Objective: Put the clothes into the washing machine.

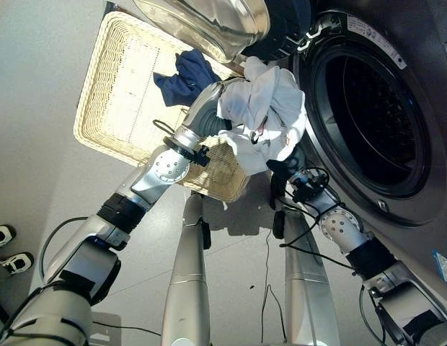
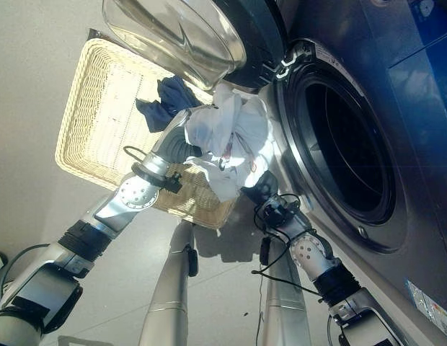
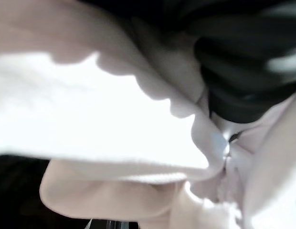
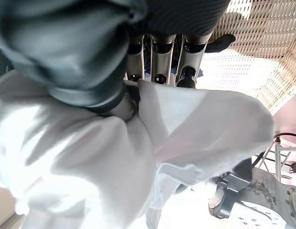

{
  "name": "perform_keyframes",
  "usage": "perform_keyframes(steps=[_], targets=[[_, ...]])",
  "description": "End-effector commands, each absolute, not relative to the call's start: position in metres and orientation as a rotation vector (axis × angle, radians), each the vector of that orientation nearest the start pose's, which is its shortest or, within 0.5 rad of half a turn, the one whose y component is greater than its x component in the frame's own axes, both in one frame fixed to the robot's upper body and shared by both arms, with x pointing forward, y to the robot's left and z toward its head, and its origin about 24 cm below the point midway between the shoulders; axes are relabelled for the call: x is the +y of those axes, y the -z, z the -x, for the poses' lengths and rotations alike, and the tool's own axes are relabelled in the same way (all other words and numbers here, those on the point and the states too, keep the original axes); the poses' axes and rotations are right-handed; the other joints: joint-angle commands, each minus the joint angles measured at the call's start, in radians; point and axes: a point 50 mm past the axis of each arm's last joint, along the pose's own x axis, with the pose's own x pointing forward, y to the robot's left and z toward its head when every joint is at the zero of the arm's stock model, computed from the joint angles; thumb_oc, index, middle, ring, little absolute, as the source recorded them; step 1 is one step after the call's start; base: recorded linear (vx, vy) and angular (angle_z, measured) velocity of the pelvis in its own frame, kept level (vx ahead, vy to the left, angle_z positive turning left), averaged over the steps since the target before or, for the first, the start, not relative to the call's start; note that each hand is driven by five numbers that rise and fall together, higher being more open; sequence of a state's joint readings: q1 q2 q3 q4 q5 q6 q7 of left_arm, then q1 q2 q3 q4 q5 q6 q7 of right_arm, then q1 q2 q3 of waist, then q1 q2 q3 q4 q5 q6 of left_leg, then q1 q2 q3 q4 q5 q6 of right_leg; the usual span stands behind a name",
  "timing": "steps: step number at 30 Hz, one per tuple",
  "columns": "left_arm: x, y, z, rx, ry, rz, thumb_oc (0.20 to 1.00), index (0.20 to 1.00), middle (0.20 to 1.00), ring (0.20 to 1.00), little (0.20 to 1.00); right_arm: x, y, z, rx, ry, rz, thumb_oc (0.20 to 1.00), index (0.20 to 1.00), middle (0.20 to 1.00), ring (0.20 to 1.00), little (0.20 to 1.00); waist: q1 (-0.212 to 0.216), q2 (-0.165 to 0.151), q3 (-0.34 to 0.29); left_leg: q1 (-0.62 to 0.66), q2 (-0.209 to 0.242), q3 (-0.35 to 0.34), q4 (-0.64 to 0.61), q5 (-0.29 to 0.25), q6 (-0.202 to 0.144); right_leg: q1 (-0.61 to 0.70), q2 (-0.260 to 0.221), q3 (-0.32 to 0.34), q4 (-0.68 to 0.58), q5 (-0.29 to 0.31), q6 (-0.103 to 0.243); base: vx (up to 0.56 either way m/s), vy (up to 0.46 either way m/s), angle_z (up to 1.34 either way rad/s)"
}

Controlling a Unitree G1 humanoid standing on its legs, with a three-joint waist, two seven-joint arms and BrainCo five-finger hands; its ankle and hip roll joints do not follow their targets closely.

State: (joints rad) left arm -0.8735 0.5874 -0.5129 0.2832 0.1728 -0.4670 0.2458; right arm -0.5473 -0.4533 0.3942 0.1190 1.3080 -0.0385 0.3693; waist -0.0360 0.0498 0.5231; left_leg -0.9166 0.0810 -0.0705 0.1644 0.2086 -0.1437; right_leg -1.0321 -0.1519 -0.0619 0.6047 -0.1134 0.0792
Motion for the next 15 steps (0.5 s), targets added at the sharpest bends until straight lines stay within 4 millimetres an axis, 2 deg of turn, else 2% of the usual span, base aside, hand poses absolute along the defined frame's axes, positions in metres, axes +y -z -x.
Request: perform_keyframes(steps=[1, 2, 4, 15], targets=[[0.077, -0.251, -0.314, -1.139, 0.439, -0.783, 0.200, 0.200, 0.200, 0.200, 0.200, -0.080, -0.217, -0.294, -0.473, -1.116, -0.758, 0.200, 0.200, 0.200, 0.200, 0.200, 0.019, -0.072, -0.003, 0.009, -0.102, 0.053, 0.116, -0.113, 0.062, 0.076, 0.048, -0.067, -0.283, 0.236, 0.061, 0.00, 0.000, 0.00], [0.077, -0.251, -0.314, -1.136, 0.433, -0.784, 0.231, 0.231, 0.231, 0.231, 0.231, -0.080, -0.217, -0.294, -0.479, -1.113, -0.760, 0.200, 0.200, 0.200, 0.200, 0.200, 0.019, -0.071, -0.003, 0.007, -0.103, 0.052, 0.117, -0.114, 0.062, 0.075, 0.048, -0.067, -0.281, 0.236, 0.061, 0.00, 0.000, 0.00], [0.079, -0.251, -0.315, -1.128, 0.415, -0.780, 1.000, 1.000, 1.000, 1.000, 1.000, -0.082, -0.219, -0.293, -0.490, -1.113, -0.767, 0.200, 0.200, 0.200, 0.200, 0.200, 0.020, -0.071, -0.003, 0.008, -0.104, 0.051, 0.117, -0.113, 0.062, 0.075, 0.049, -0.067, -0.282, 0.236, 0.061, 0.00, 0.000, 0.00], [0.090, -0.250, -0.318, -1.130, 0.299, -0.765, 1.000, 1.000, 1.000, 1.000, 1.000, -0.089, -0.222, -0.294, -0.552, -1.073, -0.788, 0.200, 0.200, 0.200, 0.200, 0.200, 0.026, -0.070, -0.003, 0.009, -0.104, 0.049, 0.111, -0.111, 0.061, 0.078, 0.047, -0.071, -0.286, 0.236, 0.063, 0.00, 0.000, 0.00]])
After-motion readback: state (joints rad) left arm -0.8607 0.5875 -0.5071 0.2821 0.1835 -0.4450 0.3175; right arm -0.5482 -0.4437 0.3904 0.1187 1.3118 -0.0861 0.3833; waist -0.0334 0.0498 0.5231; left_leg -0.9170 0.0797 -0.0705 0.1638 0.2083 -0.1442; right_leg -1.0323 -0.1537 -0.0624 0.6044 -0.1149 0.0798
